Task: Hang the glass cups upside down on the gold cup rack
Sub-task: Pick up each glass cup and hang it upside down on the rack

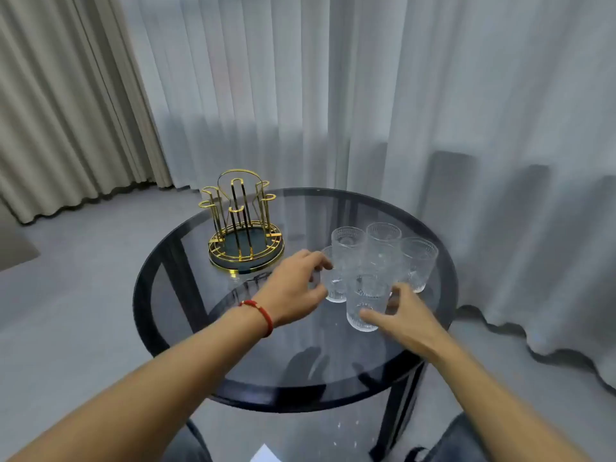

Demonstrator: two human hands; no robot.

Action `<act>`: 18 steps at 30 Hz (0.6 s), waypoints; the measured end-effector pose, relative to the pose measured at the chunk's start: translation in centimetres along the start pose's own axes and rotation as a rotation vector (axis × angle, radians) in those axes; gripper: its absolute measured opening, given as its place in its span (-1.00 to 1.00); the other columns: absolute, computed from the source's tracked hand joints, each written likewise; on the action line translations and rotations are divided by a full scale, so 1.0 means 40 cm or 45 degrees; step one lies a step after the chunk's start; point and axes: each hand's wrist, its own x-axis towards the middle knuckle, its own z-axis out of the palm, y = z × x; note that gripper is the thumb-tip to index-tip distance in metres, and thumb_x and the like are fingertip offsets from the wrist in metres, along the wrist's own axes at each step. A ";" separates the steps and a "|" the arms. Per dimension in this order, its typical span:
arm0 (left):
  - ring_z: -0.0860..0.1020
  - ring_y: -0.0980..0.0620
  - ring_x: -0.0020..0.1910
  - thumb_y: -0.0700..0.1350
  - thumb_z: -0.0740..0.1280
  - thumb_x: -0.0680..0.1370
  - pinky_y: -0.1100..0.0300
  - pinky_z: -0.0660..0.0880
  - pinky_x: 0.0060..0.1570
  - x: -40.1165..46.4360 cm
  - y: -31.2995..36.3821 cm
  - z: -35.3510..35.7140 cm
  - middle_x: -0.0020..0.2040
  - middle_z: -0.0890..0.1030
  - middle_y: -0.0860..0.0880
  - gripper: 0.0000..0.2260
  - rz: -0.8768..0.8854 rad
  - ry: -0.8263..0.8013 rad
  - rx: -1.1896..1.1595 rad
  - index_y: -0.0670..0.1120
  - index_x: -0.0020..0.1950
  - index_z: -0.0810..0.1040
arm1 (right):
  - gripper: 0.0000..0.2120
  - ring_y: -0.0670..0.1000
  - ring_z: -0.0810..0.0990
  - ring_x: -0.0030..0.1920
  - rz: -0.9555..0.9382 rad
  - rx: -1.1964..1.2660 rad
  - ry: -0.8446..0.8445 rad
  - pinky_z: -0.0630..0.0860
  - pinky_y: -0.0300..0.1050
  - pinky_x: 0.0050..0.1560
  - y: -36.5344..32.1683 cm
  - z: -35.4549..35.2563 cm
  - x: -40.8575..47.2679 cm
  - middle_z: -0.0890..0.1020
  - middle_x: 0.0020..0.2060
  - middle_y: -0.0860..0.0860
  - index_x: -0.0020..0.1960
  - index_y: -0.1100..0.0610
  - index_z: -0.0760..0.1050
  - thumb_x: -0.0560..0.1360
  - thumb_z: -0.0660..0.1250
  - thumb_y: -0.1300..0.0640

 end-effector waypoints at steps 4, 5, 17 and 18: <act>0.58 0.11 -0.05 -0.14 0.38 0.50 0.25 0.55 -0.02 -0.034 0.008 0.067 0.10 0.58 -0.02 -0.71 -0.149 0.024 -0.257 -0.01 0.22 0.54 | -0.29 -0.05 0.56 0.23 -0.015 -0.040 -0.003 0.42 -0.16 0.10 -0.023 0.036 0.006 0.57 0.29 -0.13 0.32 -0.04 0.39 0.30 0.60 -0.20; 0.59 0.13 -0.06 -0.10 0.40 0.50 0.29 0.55 -0.05 -0.038 0.006 0.086 0.12 0.57 -0.01 -0.70 -0.183 0.030 -0.315 0.00 0.23 0.53 | -0.34 -0.06 0.59 0.19 -0.021 -0.040 0.023 0.45 -0.17 0.04 -0.026 0.036 0.005 0.60 0.24 -0.13 0.26 -0.05 0.42 0.29 0.61 -0.19; 0.66 -0.11 0.07 0.04 0.55 0.42 -0.03 0.67 -0.19 0.014 -0.053 0.009 0.15 0.62 -0.17 -0.53 -0.382 0.202 -1.461 -0.02 0.26 0.51 | -0.36 -0.14 0.65 0.19 -0.381 0.328 -0.099 0.66 -0.14 0.07 -0.207 0.045 -0.029 0.60 0.23 -0.20 0.34 -0.34 0.46 0.30 0.55 -0.35; 0.66 -0.18 0.09 -0.01 0.52 0.46 -0.08 0.67 -0.17 0.021 -0.081 -0.011 0.17 0.62 -0.23 -0.56 -0.364 0.221 -1.600 -0.09 0.27 0.50 | -0.43 -0.10 0.69 0.15 -0.314 0.452 -0.182 0.67 -0.13 0.05 -0.236 0.057 -0.006 0.65 0.23 -0.12 0.33 -0.28 0.50 0.37 0.49 -0.35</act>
